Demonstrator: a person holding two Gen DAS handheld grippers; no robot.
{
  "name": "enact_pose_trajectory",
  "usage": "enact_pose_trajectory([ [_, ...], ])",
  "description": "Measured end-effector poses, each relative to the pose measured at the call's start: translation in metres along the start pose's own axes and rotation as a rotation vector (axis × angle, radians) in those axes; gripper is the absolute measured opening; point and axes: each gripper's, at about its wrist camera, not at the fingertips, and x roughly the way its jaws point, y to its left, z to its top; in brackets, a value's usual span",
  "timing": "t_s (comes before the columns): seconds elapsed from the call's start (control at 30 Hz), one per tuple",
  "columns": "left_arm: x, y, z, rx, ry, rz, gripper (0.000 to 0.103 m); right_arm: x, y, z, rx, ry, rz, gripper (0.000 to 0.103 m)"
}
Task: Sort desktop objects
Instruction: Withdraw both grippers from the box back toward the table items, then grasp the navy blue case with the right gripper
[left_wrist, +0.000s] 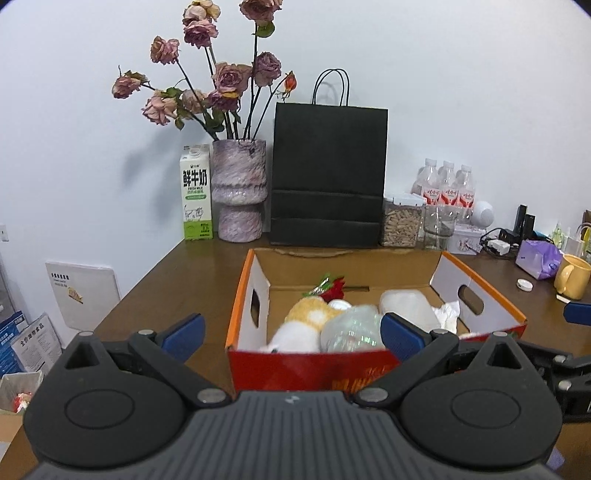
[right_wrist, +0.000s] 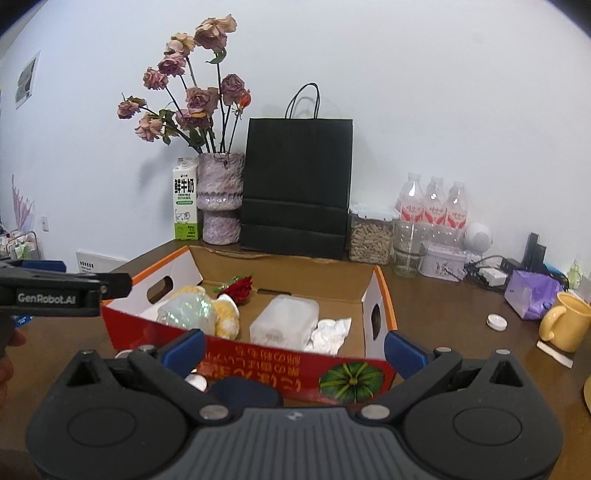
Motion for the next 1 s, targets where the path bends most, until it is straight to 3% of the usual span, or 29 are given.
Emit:
enact_pose_trajectory([
  [0.6,-0.012,0.016,-0.041,-0.015,0.07,0.016,0.103,-0.008,-0.001,-0.048,-0.009,0.094,-0.004,0.103],
  [1.0,-0.016,0.012,-0.051,0.004,0.083,0.017,0.103,-0.009,0.001,-0.055,-0.011,0.113,0.007,0.103],
])
